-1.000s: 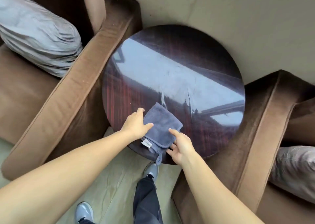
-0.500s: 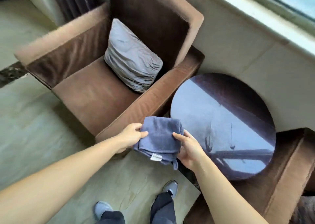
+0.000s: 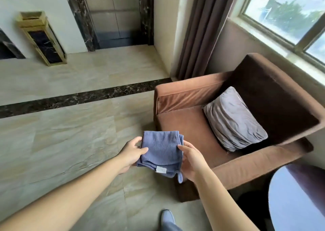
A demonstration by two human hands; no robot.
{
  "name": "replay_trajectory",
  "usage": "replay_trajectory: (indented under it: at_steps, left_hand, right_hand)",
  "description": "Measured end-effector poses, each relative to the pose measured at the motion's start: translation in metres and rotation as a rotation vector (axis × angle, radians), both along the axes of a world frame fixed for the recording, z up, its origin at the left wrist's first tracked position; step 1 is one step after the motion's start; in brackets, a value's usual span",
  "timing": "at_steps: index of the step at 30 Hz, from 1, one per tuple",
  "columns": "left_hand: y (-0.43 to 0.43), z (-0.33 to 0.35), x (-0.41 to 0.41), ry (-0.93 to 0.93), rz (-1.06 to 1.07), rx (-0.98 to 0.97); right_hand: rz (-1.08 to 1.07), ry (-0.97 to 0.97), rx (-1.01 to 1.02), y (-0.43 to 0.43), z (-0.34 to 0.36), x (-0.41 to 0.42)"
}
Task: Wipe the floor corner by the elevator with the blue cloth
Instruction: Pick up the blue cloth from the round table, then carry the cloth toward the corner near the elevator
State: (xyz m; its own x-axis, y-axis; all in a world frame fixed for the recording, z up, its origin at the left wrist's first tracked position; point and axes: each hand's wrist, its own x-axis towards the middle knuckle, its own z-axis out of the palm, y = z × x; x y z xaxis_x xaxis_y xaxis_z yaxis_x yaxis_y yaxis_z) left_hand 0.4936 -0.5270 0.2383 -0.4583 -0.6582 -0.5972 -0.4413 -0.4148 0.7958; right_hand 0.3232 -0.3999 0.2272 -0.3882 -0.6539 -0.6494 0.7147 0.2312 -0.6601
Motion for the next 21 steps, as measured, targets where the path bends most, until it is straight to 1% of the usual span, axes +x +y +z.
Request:
replay_trajectory:
  at_steps: [4,8,15,21]
  left_hand:
    - [-0.058,0.008,0.041,0.006,0.099,-0.025]
    - [-0.129,0.001,0.053,0.012,0.145,-0.017]
    - [-0.29,-0.021,0.007,-0.002,0.11,-0.01]
    - [-0.436,-0.021,-0.051,0.019,0.103,-0.007]
  right_hand:
    - [0.116,-0.014,-0.057,-0.077,-0.002,0.026]
    - [0.202,-0.026,-0.119,-0.153,-0.011,0.032]
    - [0.158,-0.039,-0.071,-0.311,-0.031,-0.012]
    - [0.071,0.04,0.057,-0.457,-0.013,-0.058]
